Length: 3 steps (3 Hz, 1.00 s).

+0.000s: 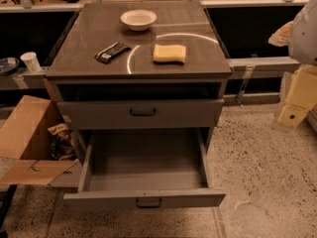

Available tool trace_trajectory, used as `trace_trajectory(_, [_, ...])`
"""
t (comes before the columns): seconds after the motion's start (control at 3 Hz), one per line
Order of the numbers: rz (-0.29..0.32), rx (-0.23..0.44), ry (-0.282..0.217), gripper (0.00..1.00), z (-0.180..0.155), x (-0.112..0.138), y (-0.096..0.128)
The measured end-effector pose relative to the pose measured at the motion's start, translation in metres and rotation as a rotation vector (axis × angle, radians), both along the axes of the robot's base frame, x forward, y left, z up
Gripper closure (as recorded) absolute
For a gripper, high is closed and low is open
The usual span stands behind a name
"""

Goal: Place sponge into middle drawer

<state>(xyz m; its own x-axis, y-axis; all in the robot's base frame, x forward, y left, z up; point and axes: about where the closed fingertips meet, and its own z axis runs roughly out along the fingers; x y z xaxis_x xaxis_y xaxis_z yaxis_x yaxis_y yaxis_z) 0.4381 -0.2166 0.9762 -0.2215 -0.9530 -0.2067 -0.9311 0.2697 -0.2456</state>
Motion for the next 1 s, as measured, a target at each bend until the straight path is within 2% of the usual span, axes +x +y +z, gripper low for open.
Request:
trace_trajectory(0.33, [0.000,0.000,0.000,0.00,0.000,0.000,0.000])
trace_trajectory(0.67, [0.001,0.061,-0.058,0.00,-0.002,0.039,0.011])
trace_trajectory(1.0, [-0.023,0.170,-0.126,0.00,-0.009,0.097,0.030])
